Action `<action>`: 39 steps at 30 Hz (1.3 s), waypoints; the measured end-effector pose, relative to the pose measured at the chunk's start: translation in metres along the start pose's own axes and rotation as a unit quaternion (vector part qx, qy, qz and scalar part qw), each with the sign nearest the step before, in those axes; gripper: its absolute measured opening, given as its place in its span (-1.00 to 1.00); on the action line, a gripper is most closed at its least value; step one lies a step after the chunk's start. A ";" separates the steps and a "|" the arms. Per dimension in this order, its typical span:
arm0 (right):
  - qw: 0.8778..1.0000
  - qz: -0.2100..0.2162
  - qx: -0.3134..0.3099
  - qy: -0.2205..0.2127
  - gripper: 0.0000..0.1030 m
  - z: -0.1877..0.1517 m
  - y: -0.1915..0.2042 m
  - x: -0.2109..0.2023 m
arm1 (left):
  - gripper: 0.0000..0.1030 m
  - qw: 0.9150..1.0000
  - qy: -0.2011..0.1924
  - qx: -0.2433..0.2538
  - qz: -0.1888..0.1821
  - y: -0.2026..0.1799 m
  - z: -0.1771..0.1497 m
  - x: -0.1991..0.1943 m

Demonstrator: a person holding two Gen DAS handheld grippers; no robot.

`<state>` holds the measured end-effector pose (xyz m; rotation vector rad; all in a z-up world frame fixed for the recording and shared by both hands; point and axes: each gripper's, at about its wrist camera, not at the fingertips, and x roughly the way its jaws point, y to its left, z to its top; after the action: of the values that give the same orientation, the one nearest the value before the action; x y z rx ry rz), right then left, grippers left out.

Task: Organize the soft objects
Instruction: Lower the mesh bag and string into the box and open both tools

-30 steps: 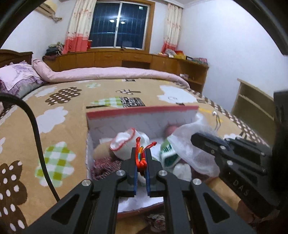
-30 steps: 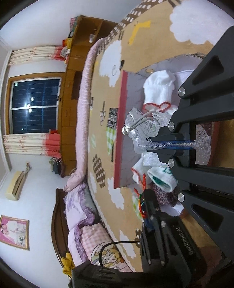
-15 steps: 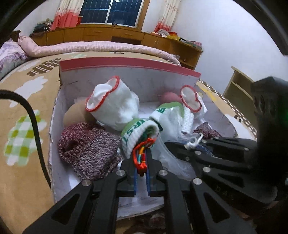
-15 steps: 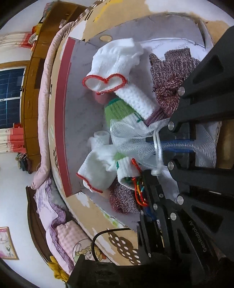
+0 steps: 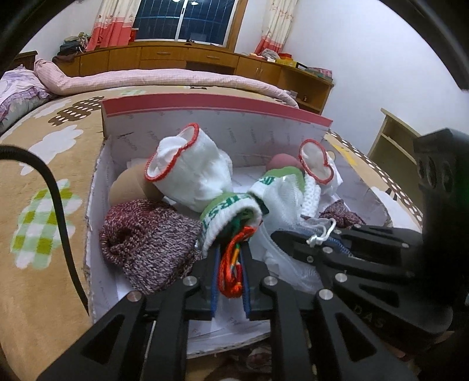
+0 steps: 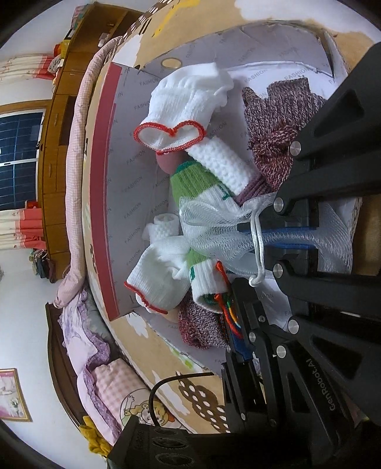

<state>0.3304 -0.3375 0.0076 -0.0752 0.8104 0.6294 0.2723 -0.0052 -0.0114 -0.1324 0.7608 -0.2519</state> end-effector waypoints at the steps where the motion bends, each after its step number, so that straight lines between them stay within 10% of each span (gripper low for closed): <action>1: 1.000 0.000 0.000 0.000 -0.90 0.000 0.000 0.000 | -0.74 1.000 0.000 0.000 0.002 0.000 0.000 0.000; 21: 0.997 -0.070 0.015 -0.027 0.00 0.005 -0.002 -0.015 | -0.36 0.991 -0.044 0.018 0.125 -0.018 -0.003 -0.021; 39: 0.995 -0.093 0.037 -0.009 0.57 0.009 -0.006 -0.031 | 0.15 0.987 -0.032 -0.025 0.153 -0.012 0.000 -0.041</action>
<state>0.3231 -0.3551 0.0343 -0.0767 0.7981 0.4239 0.2420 -0.0055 0.0186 -0.0689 0.7130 0.0629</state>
